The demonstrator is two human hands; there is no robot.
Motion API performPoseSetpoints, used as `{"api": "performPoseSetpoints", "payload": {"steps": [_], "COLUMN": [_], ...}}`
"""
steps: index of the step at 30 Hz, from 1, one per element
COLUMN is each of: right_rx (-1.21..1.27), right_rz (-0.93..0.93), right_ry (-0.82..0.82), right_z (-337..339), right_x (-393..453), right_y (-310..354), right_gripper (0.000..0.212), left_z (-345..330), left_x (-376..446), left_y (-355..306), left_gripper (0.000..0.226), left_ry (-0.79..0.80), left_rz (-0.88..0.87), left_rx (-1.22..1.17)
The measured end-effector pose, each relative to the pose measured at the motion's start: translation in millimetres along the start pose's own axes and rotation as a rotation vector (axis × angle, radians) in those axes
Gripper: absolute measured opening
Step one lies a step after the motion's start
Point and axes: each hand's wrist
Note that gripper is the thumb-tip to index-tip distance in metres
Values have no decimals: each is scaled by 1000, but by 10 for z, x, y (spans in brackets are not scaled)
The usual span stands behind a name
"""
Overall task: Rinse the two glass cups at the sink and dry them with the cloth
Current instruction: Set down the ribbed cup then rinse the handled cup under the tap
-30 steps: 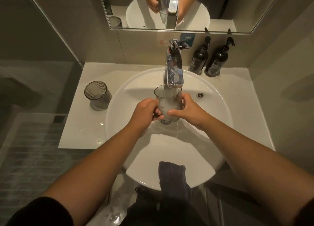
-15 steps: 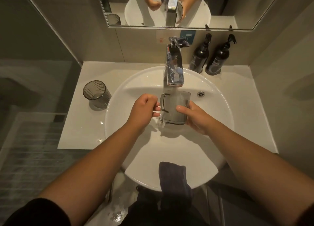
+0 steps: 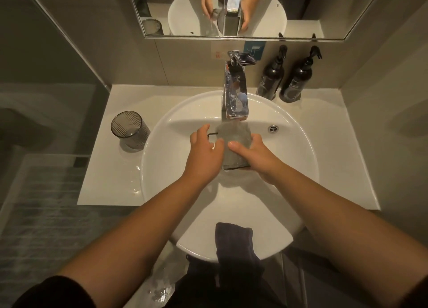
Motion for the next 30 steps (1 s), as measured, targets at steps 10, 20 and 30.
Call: {"api": "performPoseSetpoints", "payload": {"steps": [10,20,30], "right_rx": [-2,-376,-321], "right_rz": [103,243,240], "right_ry": [-10,-233,-240], "right_z": [-90,-202,35], "right_x": [-164,-311,-183], "right_y": [-83,-26,188], "right_gripper": [71,65,38], "left_z": [-87,-134,-66], "left_x": [151,162,168], "left_y": [204,27,111], "left_gripper": [56,48,40], "left_ry": [194,199,436], "left_rz": [239,308,691], "left_rx": [-354,-417,-840]}}
Point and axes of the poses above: each hand's wrist, its own x-axis towards the middle knuckle, its own z-axis out of the back of the hand, y = z × x, and after that the axes turned 2 degrees about -z, right-handed
